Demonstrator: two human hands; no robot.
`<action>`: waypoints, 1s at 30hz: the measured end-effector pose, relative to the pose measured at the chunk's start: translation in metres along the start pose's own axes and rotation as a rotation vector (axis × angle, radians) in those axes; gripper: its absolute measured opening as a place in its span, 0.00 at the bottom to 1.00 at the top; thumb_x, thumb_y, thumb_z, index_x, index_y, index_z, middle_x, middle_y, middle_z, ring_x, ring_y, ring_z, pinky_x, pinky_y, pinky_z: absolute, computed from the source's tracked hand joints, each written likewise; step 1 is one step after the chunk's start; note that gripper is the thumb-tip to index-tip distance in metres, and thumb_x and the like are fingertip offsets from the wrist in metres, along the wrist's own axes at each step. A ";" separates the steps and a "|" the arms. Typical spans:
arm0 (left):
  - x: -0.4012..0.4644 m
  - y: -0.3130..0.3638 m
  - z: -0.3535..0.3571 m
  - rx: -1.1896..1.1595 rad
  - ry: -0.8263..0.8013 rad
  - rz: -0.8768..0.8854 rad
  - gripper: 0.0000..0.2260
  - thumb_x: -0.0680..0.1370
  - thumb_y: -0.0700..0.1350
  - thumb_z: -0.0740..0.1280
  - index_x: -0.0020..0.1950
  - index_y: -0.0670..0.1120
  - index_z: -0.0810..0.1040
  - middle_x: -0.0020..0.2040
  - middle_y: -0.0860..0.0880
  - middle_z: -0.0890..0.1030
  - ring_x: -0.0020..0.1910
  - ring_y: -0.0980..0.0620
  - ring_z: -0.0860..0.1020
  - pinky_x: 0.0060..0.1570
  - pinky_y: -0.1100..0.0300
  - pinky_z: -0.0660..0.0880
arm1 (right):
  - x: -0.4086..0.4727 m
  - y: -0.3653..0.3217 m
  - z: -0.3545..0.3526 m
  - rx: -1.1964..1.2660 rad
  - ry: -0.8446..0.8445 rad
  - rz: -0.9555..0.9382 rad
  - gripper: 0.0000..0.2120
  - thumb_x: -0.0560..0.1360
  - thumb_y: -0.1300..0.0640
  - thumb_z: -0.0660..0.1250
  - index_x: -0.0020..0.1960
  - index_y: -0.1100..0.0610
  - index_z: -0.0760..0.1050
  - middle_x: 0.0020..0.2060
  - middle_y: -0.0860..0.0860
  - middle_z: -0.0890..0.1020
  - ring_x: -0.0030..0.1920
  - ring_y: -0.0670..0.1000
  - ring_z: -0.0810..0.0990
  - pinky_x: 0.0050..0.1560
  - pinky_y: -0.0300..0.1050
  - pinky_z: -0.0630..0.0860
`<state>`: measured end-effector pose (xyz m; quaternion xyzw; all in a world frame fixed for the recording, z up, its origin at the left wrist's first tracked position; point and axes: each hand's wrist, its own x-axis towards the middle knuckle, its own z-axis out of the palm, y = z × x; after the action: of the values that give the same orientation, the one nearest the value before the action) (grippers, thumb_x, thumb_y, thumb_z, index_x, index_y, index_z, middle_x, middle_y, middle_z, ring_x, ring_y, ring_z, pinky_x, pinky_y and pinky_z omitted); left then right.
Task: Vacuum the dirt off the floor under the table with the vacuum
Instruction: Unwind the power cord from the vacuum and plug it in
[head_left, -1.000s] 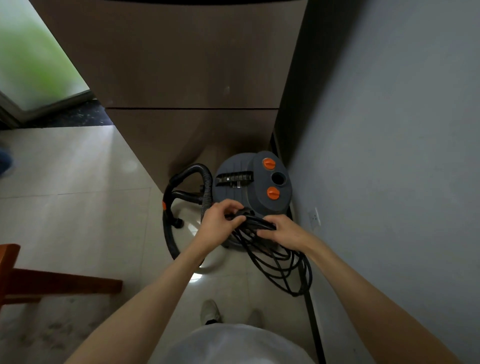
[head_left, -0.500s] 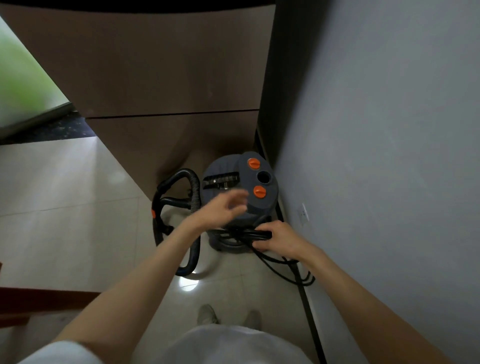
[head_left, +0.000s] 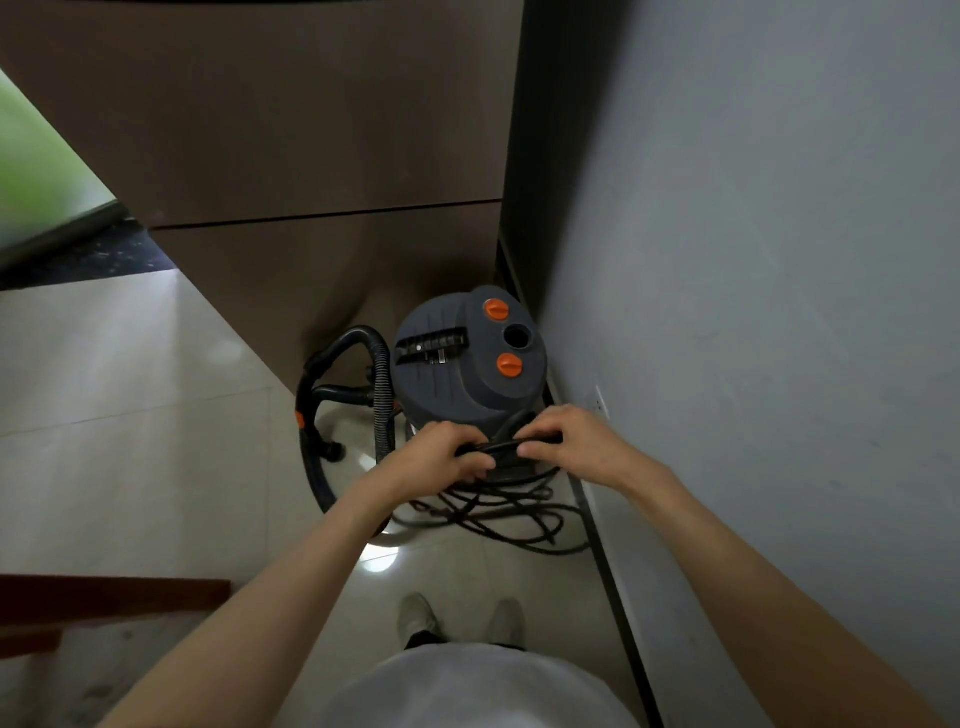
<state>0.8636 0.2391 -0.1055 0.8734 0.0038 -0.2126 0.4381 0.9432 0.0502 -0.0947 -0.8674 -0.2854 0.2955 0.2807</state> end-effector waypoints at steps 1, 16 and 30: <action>0.000 0.004 -0.001 -0.067 0.013 -0.007 0.06 0.78 0.44 0.65 0.48 0.43 0.78 0.39 0.49 0.81 0.37 0.57 0.79 0.40 0.65 0.76 | -0.002 -0.001 -0.005 0.007 0.037 -0.003 0.11 0.74 0.56 0.70 0.55 0.57 0.82 0.45 0.47 0.77 0.49 0.45 0.74 0.55 0.39 0.69; -0.001 0.016 0.010 0.202 0.134 0.054 0.10 0.79 0.49 0.61 0.42 0.47 0.78 0.37 0.49 0.81 0.39 0.54 0.78 0.43 0.54 0.75 | -0.025 -0.001 -0.003 -0.367 0.533 -0.059 0.09 0.72 0.50 0.72 0.49 0.53 0.85 0.35 0.54 0.78 0.42 0.58 0.77 0.40 0.46 0.70; 0.027 0.004 0.018 0.018 -0.007 -0.051 0.09 0.79 0.46 0.63 0.40 0.47 0.76 0.36 0.50 0.79 0.38 0.56 0.77 0.41 0.65 0.71 | 0.015 0.007 0.008 2.019 0.443 0.464 0.07 0.80 0.60 0.60 0.49 0.63 0.74 0.33 0.55 0.84 0.43 0.51 0.78 0.38 0.41 0.81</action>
<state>0.8819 0.2175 -0.1220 0.8762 0.0228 -0.2268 0.4246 0.9499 0.0584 -0.1098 -0.3000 0.3225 0.2774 0.8538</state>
